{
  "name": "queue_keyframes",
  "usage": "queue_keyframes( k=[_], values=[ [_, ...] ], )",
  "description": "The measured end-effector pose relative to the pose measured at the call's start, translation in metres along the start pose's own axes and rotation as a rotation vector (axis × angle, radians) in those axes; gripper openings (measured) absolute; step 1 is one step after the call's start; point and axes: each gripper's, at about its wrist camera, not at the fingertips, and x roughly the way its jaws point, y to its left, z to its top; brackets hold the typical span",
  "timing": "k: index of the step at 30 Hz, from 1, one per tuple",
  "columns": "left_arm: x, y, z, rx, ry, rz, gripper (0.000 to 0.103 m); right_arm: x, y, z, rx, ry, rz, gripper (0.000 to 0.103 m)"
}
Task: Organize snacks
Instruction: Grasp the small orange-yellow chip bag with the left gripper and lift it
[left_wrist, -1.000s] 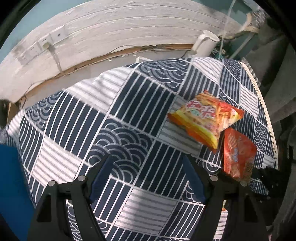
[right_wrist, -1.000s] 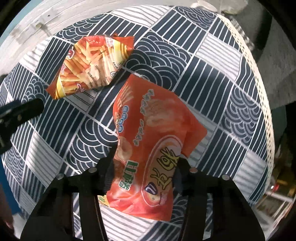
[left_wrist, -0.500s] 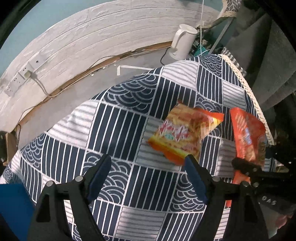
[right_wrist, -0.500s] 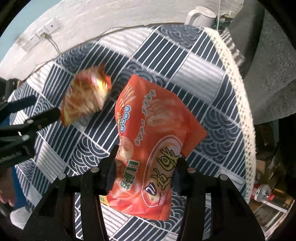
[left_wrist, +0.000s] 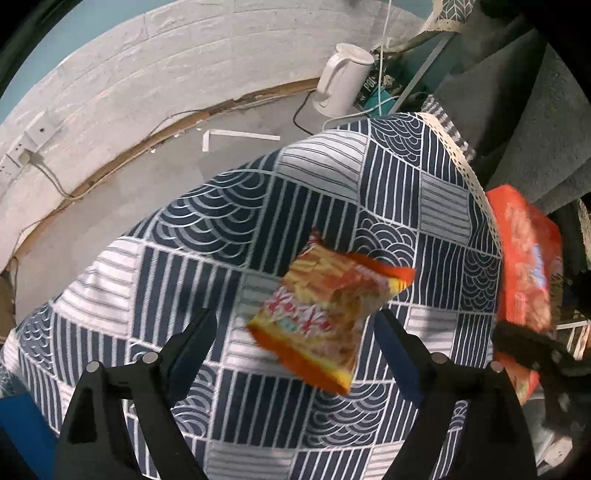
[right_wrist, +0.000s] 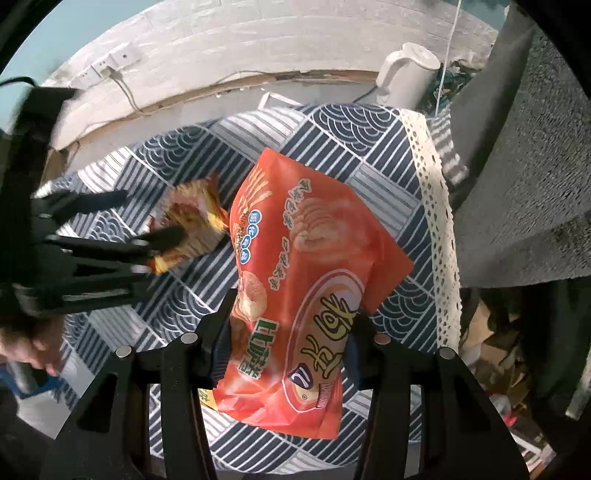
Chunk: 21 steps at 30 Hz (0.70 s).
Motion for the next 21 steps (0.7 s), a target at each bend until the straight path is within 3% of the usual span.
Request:
queue_keyframes(
  k=[3, 8, 16, 17, 18, 19, 20, 21],
  values=[
    [0.008, -0.008, 0.003, 0.0, 0.011, -0.015, 0.088, -0.002, 0.003, 0.007, 0.013, -0.011, 0.024, 0.049],
    [0.028, -0.017, 0.007, 0.01, 0.045, 0.036, 0.088, -0.005, 0.003, 0.01, 0.032, -0.018, 0.023, 0.049],
    [0.039, -0.014, 0.004, -0.035, 0.018, 0.048, 0.087, 0.003, -0.009, 0.001, 0.047, 0.007, -0.001, 0.049],
    [0.039, -0.014, 0.003, -0.035, 0.017, 0.054, 0.084, 0.005, -0.01, 0.001, 0.048, 0.009, -0.003, 0.049],
    [0.037, -0.016, 0.002, -0.026, 0.004, 0.058, 0.073, 0.006, -0.011, 0.001, 0.048, 0.012, -0.005, 0.049],
    [0.035, -0.017, 0.002, -0.014, -0.004, 0.064, 0.053, 0.007, -0.012, 0.0, 0.049, 0.013, -0.006, 0.049],
    [0.035, -0.019, 0.002, -0.002, -0.002, 0.072, 0.044, 0.008, -0.012, 0.0, 0.049, 0.015, -0.008, 0.049],
    [0.034, -0.02, 0.001, 0.005, 0.005, 0.081, 0.043, 0.008, -0.012, -0.001, 0.047, 0.017, -0.008, 0.049]
  ],
)
